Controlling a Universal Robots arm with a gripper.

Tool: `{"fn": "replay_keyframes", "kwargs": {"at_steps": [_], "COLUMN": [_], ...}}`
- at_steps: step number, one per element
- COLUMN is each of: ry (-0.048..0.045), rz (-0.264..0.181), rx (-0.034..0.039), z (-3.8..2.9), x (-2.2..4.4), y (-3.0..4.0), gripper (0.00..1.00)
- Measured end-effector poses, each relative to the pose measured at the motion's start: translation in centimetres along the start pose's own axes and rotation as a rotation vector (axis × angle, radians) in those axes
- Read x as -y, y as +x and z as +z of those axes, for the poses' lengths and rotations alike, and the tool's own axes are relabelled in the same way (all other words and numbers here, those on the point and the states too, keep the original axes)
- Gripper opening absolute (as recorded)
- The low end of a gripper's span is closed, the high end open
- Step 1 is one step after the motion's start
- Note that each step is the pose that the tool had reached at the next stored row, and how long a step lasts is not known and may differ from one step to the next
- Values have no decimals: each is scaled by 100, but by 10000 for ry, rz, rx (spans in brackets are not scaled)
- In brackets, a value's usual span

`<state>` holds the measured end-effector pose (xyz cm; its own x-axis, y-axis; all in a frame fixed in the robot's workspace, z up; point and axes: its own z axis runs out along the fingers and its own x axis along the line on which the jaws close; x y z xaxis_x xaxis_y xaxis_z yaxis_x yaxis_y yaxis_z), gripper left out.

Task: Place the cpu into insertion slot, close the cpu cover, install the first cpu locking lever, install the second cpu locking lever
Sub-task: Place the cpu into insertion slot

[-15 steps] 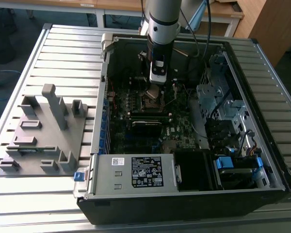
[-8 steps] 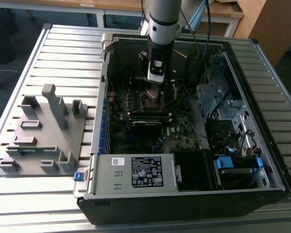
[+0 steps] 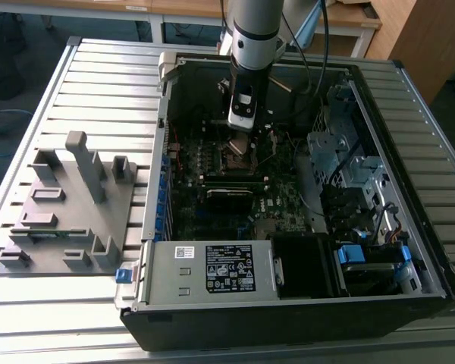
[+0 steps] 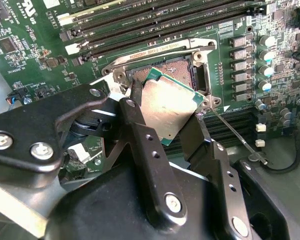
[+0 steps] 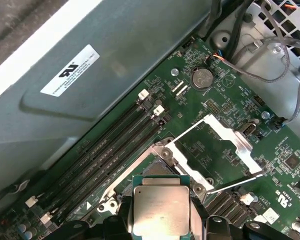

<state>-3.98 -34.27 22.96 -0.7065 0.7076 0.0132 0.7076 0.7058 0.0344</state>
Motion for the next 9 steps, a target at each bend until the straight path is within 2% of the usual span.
{"fn": "replay_keyframes", "kwargs": {"at_steps": [3,9], "ry": [-1,-12], "rz": [101,920], "rx": [4,32], "z": [1,6], "x": [0,0], "y": [0,0], "gripper": [54,54]}}
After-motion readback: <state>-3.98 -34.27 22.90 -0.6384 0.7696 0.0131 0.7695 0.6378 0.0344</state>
